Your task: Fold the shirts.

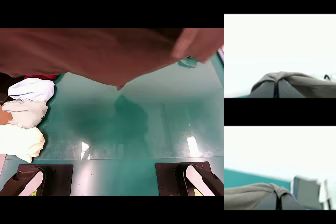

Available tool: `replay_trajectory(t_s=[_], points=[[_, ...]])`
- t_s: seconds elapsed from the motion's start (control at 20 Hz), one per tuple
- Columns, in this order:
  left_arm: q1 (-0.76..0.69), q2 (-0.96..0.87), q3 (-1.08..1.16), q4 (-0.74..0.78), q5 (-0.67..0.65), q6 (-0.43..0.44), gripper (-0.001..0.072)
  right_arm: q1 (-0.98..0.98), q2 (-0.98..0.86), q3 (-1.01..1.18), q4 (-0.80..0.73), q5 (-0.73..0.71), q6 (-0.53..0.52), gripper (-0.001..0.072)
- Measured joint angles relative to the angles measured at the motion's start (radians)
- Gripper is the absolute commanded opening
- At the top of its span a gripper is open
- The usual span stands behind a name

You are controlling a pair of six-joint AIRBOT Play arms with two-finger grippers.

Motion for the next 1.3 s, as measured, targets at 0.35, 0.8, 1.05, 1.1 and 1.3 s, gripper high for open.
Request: replay_trajectory(t_s=[0.35, 0.8, 1.05, 1.1, 1.3], points=[[0.0, -0.02, -0.155, 0.049, -0.026, -0.05, 0.0021, -0.061, -0.072, 0.116, -0.001, 0.122, 0.111, 0.0017], [0.0, -0.307, -0.789, 0.006, -0.108, -0.034, 0.0022, 0.293, -0.431, -0.272, -0.257, 0.21, 0.175, 0.0017], [0.0, -0.539, -0.909, -0.036, -0.013, 0.008, 0.0022, 0.367, -0.665, -0.321, -0.333, 0.115, 0.19, 0.0018], [0.001, -0.568, -0.908, -0.053, 0.018, 0.019, 0.0022, 0.372, -0.703, -0.3, -0.34, 0.095, 0.191, 0.0018], [0.002, -0.634, -0.849, -0.094, 0.092, 0.073, 0.0023, 0.362, -0.774, -0.204, -0.355, 0.068, 0.176, 0.0018]])
